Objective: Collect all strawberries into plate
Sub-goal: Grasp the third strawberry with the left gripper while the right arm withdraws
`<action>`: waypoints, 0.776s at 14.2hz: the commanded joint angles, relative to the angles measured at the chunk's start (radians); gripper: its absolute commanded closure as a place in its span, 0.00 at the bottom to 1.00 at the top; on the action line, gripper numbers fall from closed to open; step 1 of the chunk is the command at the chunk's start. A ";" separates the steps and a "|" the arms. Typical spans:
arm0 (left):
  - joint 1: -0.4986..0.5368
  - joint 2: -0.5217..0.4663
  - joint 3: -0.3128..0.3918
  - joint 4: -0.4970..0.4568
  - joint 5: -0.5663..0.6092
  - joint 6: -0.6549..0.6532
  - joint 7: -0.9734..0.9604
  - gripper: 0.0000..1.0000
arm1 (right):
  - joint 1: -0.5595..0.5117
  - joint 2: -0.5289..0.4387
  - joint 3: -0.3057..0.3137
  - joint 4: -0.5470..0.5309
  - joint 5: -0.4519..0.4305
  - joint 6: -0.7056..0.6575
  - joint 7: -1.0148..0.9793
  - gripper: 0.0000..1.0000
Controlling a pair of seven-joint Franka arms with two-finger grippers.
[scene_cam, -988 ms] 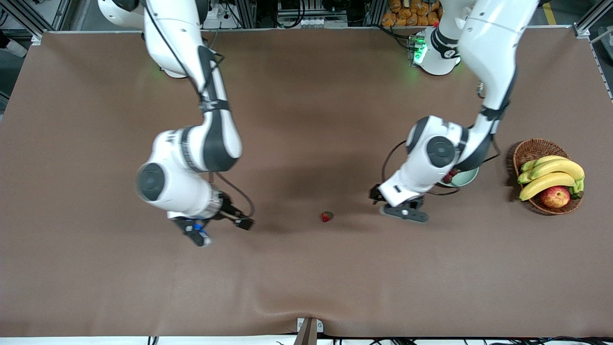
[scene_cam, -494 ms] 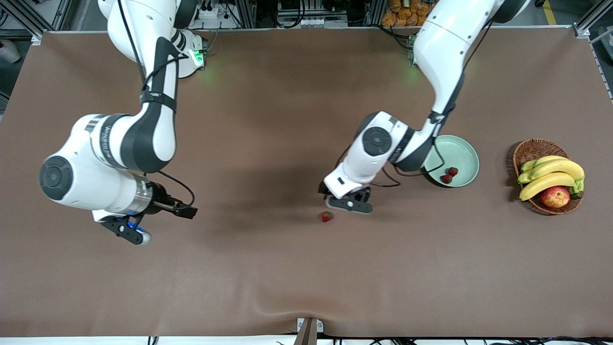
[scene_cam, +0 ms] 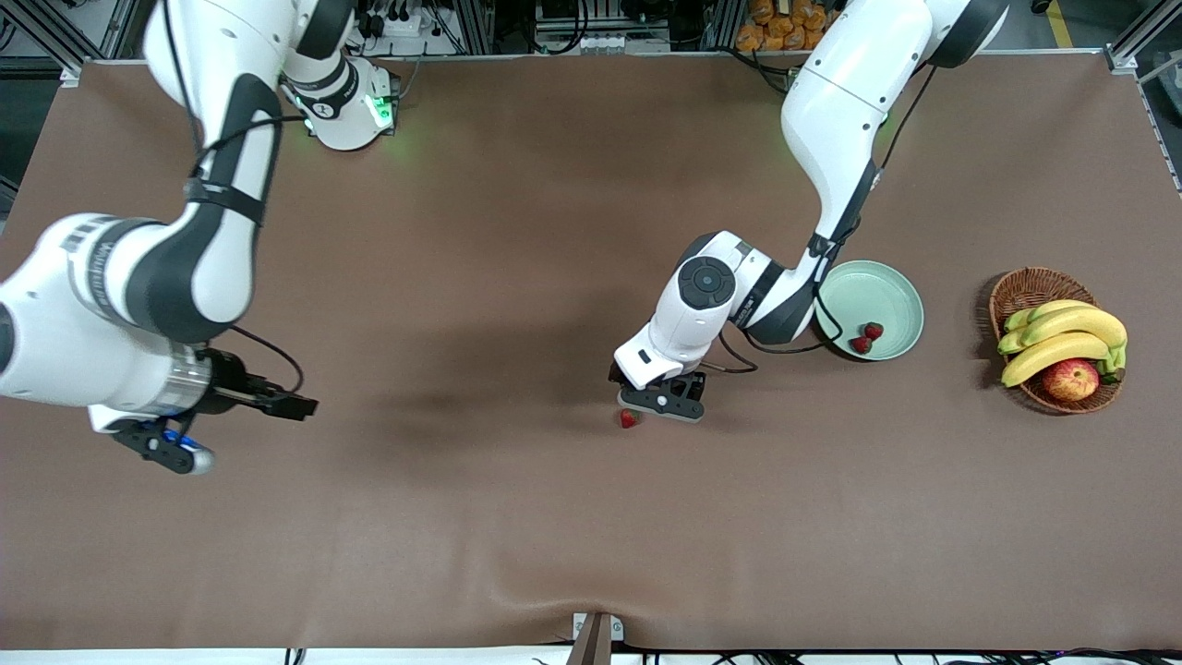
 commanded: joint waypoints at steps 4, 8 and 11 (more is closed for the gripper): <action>-0.081 0.026 0.047 0.029 0.036 -0.001 -0.086 0.17 | -0.235 -0.287 0.425 -0.015 -0.432 0.039 -0.002 0.00; -0.081 0.060 0.053 0.052 0.050 0.011 -0.086 0.24 | -0.473 -0.441 0.717 -0.069 -0.614 0.028 -0.005 0.00; -0.078 0.090 0.057 0.073 0.050 0.077 -0.085 0.25 | -0.706 -0.560 0.951 -0.145 -0.696 0.030 -0.045 0.00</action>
